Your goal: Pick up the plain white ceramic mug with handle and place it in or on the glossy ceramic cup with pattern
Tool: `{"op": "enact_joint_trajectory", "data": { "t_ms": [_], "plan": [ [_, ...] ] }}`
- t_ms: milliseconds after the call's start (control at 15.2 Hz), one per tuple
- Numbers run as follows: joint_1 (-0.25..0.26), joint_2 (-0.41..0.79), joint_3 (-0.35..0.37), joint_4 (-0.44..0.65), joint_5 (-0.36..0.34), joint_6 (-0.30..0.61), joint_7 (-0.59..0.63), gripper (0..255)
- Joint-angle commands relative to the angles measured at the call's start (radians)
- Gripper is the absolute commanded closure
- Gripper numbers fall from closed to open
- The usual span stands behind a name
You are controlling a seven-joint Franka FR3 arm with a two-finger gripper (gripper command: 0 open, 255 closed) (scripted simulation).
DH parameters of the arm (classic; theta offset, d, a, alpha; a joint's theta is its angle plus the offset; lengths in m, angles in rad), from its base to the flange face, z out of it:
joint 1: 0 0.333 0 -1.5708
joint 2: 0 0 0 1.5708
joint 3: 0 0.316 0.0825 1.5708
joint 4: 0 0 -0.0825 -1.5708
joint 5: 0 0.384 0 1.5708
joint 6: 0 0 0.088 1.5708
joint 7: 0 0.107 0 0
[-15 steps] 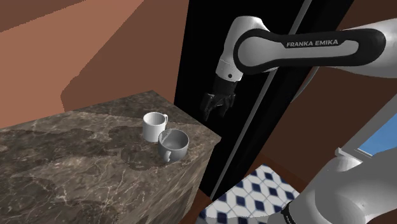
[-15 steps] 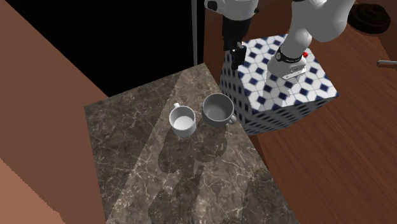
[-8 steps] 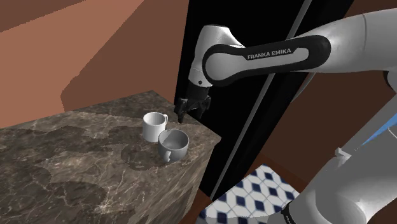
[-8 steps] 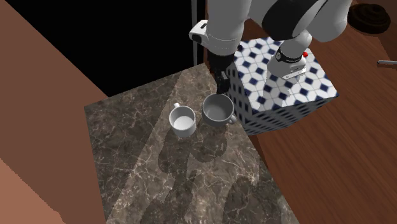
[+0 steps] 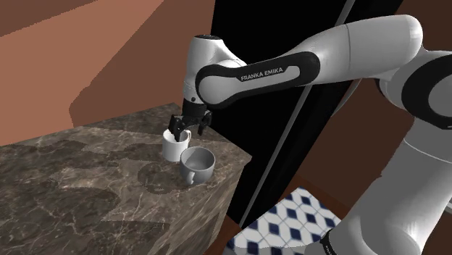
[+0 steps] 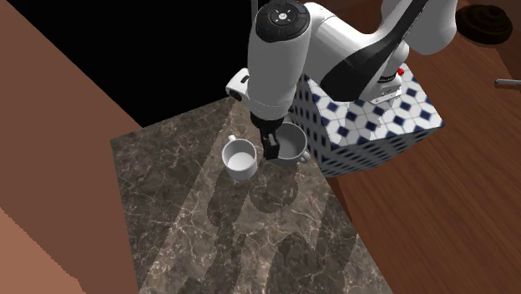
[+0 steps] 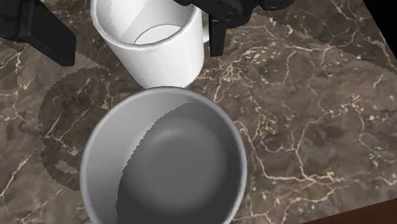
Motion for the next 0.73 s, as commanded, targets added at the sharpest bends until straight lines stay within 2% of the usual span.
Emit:
{"op": "enact_joint_trajectory", "data": {
  "t_ms": [0, 330, 660],
  "plan": [
    [0.023, 0.091, 0.000, 0.094, -0.054, -0.001, 0.041, 0],
    [0.100, 0.293, -0.021, 0.323, -0.161, -0.027, 0.115, 0],
    [0.104, 0.321, -0.028, 0.312, -0.172, 0.013, 0.122, 0]
  ]
}}
